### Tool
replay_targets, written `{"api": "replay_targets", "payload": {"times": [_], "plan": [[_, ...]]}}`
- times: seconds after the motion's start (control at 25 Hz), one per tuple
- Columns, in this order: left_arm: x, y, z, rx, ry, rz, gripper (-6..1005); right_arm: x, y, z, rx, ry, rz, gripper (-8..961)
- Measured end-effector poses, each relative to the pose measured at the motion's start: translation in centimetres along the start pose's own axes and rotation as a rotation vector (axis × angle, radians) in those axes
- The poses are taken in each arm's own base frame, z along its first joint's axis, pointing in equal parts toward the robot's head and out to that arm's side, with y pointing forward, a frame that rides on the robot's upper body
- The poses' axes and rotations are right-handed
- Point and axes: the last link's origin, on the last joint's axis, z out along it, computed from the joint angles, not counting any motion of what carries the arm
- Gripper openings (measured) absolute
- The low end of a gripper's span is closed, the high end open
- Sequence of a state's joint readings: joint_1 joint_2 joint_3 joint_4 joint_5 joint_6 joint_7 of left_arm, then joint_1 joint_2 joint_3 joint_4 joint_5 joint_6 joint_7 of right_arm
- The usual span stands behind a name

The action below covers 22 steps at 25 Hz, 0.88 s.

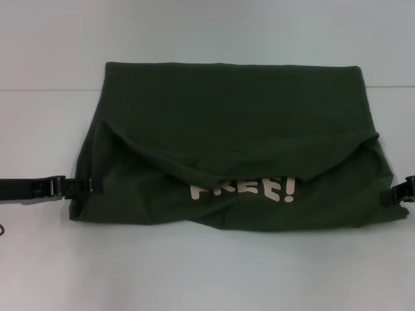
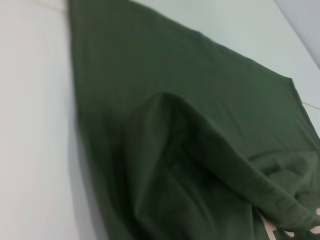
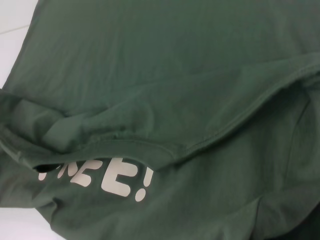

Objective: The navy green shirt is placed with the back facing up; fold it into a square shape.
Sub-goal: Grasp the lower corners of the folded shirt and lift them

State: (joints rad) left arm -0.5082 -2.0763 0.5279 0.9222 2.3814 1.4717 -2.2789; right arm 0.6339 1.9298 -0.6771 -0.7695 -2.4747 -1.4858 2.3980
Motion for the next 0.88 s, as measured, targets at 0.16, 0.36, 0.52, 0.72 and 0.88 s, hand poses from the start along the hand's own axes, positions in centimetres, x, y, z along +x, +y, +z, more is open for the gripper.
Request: {"api": "replay_targets", "payload": {"times": [0.16, 0.36, 0.52, 0.72, 0.88], "plan": [[-0.1, -0.5, 0.1, 0.001, -0.012, -0.032, 640, -0.2, 0.1, 0.0, 0.000, -0.002, -0.004, 35], [-0.3, -0.6, 0.6, 0.017, -0.020, 0.002, 828, -0.3, 0.2, 0.0, 0.000, -0.003, -0.007, 35], [-0.7, -0.6, 1.1, 0.012, -0.035, -0.002, 940, -0.4, 0.2, 0.0, -0.001, -0.003, -0.007, 35], [-1.1, -0.3, 1.6, -0.001, -0.062, 0.006, 958, -0.4, 0.1, 0.0, 0.001, -0.005, -0.006, 34], [-1.2, 0.2, 2.1, -0.006, -0.087, 0.035, 928, -0.4, 0.1, 0.0, 0.004, -0.008, -0.004, 34]]}}
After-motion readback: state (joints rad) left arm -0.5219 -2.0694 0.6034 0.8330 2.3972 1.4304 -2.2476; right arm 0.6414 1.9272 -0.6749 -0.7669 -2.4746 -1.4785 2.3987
